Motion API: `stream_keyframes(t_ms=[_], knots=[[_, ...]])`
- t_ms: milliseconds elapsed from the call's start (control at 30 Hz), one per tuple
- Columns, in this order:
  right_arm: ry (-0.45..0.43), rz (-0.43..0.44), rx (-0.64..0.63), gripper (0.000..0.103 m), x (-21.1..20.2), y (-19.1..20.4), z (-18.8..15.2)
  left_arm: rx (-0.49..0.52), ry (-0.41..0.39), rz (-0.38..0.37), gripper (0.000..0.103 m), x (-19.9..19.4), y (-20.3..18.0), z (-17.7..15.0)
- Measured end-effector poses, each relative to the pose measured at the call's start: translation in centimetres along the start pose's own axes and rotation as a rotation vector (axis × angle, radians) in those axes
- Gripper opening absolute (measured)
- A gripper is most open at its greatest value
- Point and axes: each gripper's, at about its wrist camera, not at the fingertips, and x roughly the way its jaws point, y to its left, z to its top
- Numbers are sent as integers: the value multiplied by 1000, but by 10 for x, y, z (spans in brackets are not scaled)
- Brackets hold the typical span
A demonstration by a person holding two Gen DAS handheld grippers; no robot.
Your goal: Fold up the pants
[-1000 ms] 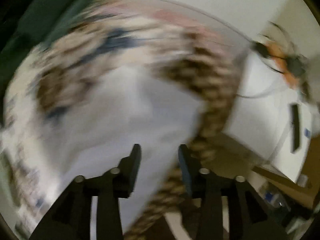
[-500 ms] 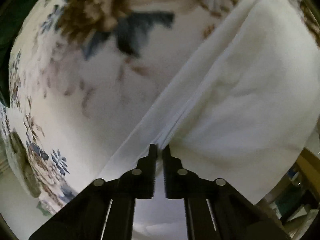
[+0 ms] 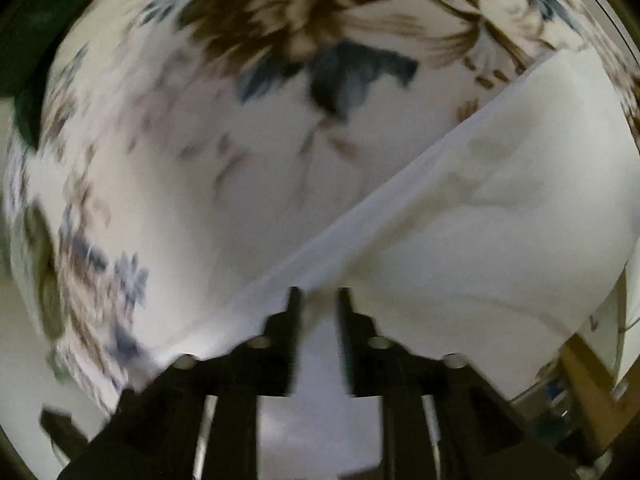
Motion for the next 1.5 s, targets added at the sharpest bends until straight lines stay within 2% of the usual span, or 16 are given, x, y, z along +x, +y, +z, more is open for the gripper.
stream_keyframes(t_ms=[33, 167, 300, 333, 400, 500, 667, 867, 933, 1000, 1033, 1100, 1133, 1200, 1333, 1500], knots=[[10, 12, 4, 48, -3, -1, -5, -61, 26, -46, 45, 2, 2, -5], [87, 103, 96, 49, 13, 3, -12, -276, 154, -138, 45, 32, 6, -17], [94, 15, 187, 48, 43, 9, -10, -397, 181, -73, 43, 61, 5, -13], [72, -11, 201, 40, 45, 10, -9, -410, 171, -68, 43, 63, 6, -14], [11, -46, 194, 18, 44, 20, -8, -421, 159, -39, 26, 62, 10, -18], [-32, -55, 204, 9, 36, 24, -11, -423, 137, -37, 9, 54, 17, -20], [-75, 15, 265, 6, 20, 13, -20, -304, 22, -22, 3, 36, -1, -1], [-70, 53, 262, 6, 15, -5, -9, -210, -14, -16, 0, 39, -20, 35], [-3, 60, 160, 10, 17, -8, -4, -151, -19, -49, 2, 23, -20, 40], [68, 113, 39, 17, 16, -7, -4, -14, -43, 27, 5, 3, -31, 40], [86, 119, -44, 39, 11, -3, -6, 68, -85, 89, 15, -9, -37, 36], [59, 45, -299, 73, -4, 17, -16, 173, -143, 204, 63, -26, -43, 23], [33, -1, -429, 76, -8, 30, -24, 202, -143, 236, 94, -29, -41, 15], [11, -104, -706, 76, -6, 63, -45, 196, -122, 248, 96, -27, -34, 4], [43, -194, -1046, 75, 22, 117, -86, 123, -71, 317, 96, -14, -3, -10], [74, -109, -1246, 65, 46, 178, -123, 38, -48, 366, 96, -1, 23, -18]])
